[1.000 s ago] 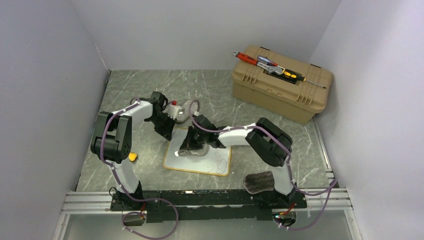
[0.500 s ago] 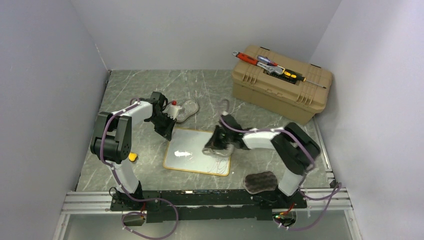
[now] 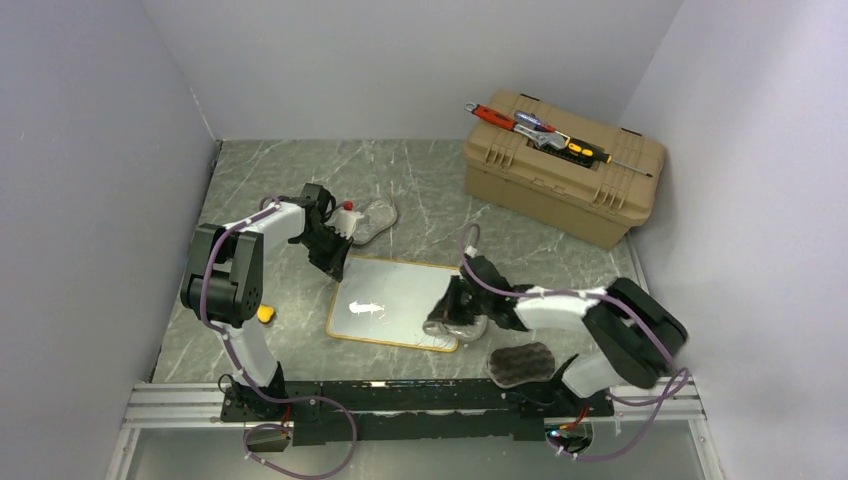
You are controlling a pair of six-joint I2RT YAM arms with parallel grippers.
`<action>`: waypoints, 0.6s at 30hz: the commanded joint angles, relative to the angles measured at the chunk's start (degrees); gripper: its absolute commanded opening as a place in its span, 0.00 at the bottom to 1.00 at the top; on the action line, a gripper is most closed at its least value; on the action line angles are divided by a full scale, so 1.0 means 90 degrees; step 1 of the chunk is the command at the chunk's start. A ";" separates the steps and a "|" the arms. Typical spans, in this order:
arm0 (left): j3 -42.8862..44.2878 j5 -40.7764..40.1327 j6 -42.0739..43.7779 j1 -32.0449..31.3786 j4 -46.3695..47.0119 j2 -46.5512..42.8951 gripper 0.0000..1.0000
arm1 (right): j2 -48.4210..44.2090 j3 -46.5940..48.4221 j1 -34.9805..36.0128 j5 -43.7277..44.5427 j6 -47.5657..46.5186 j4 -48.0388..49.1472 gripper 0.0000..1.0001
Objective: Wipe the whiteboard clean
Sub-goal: Erase the whiteboard at the center of the board.
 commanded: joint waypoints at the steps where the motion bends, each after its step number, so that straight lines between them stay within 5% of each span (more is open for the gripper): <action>1: -0.0366 -0.0484 0.0348 -0.0052 0.0173 0.0313 0.02 | -0.0747 -0.1221 -0.0023 0.0702 -0.0112 -0.2220 0.00; 5: -0.0356 -0.0494 0.0320 -0.0062 0.0150 0.0279 0.02 | -0.0219 -0.1130 0.0403 0.0406 -0.0013 -0.1635 0.00; 12: -0.0343 -0.0539 0.0276 -0.0072 0.0083 0.0275 0.02 | 0.1843 0.0491 0.1223 0.0007 -0.0075 -0.1215 0.00; 18: -0.0317 -0.0530 0.0314 -0.0072 0.0065 0.0210 0.02 | 0.0230 -0.0786 0.0704 0.0493 0.0052 -0.1866 0.00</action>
